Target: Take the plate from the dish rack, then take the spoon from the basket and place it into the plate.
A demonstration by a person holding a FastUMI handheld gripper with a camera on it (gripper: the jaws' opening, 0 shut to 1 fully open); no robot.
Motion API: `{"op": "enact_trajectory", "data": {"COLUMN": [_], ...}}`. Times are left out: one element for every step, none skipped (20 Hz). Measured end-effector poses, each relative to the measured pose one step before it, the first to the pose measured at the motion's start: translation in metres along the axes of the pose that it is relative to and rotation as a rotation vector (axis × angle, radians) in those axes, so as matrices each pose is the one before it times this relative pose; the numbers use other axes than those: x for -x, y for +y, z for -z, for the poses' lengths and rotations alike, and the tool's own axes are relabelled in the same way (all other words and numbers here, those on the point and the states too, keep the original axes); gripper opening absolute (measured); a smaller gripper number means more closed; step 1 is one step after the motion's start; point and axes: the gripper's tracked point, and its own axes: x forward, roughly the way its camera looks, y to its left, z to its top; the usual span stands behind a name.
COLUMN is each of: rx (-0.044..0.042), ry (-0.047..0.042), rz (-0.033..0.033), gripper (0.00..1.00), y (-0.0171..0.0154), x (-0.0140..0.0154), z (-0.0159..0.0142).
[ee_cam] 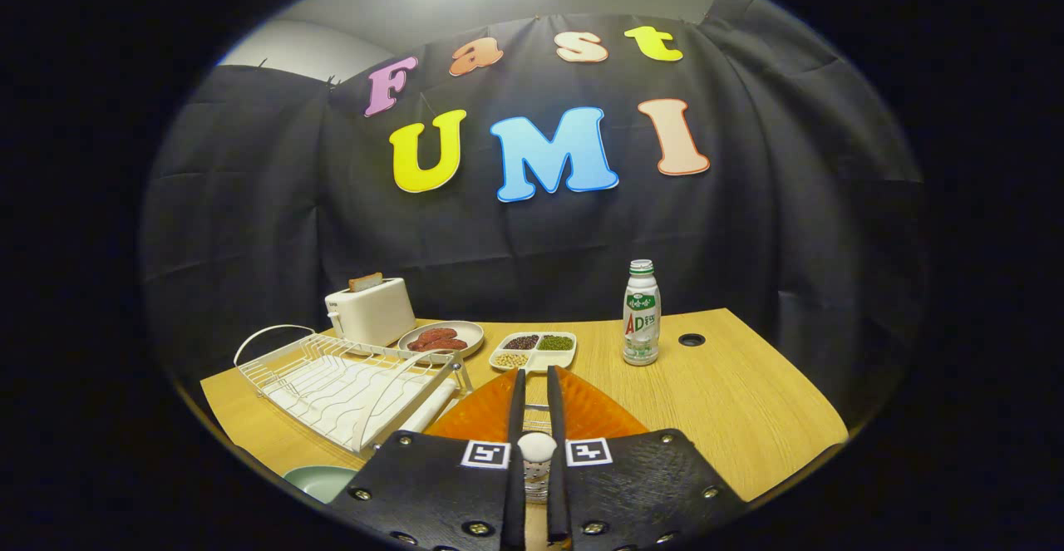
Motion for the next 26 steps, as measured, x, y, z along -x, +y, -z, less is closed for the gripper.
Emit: {"op": "enact_trajectory", "data": {"rx": [0.00319,0.00252,0.00407,0.00059,-0.00223,-0.00073,0.00560,0.00596,0.00573,0.00562,0.00607,0.00833,0.00703,0.00469,0.00750,0.01408,0.01133,0.00261,0.00141,0.00912,0.00771,0.00308,0.00450,0.00509,0.00138,-0.00097], "ry": [0.00029,-0.00192,-0.00071,0.00163,0.00209,0.00249,0.00590,0.00435,0.00216,0.01160,0.01180,0.00479,0.00928,0.01134,0.01008,0.01098,0.01230,0.00455,0.00499,0.00782,-0.00133,-0.00267,0.00500,0.00520,0.00988,0.01334], "rz": [-0.00753,-0.00303,-0.00278,-0.00213,-0.00538,-0.00622,-0.00924,-0.00956,-0.01176,-0.01245,-0.01140,-0.00866,-0.01112,-0.01025,-0.01016,-0.00608,-0.00801,-0.00837,-0.00872,0.00306,0.00442,0.00068,-0.00539,-0.01552,-0.01932,-0.01598], "gripper": [0.10,0.10,0.10,0.10,0.10,0.10,0.10,0.10,0.10,0.10,0.10,0.10,0.10,0.10,0.10,0.10,0.10,0.10,0.10,0.10,0.10,0.10,0.10,0.10,0.10,0.10], "y": [0.00226,0.00126,0.00140,0.00236,0.00281,0.00342,0.00383,0.00363,0.00410,0.00436,0.00366,0.00290,0.00405,0.00401,0.00448,0.00345,0.00355,0.00559,0.00536,0.00285,0.00216,0.00618,0.00717,0.00864,0.00950,0.00832], "x": [0.00400,0.00476,0.00416,0.00541,0.00512,0.00579,0.00594,0.00596,0.00631,0.00585,0.00556,0.00523,0.00502,0.00413,0.00352,0.00327,0.00213,0.00184,0.00146,0.00173,0.00223,0.00176,0.00090,0.00098,-0.00059,0.00002], "z": [-0.00669,-0.00500,-0.00594,-0.00511,-0.00479,-0.00441,-0.00356,-0.00404,-0.00486,-0.00078,-0.00089,-0.00293,-0.00189,0.00184,0.00032,0.00085,0.00139,0.00148,0.00063,0.00284,-0.00067,0.00017,0.00244,0.00313,0.00359,0.00518]}}
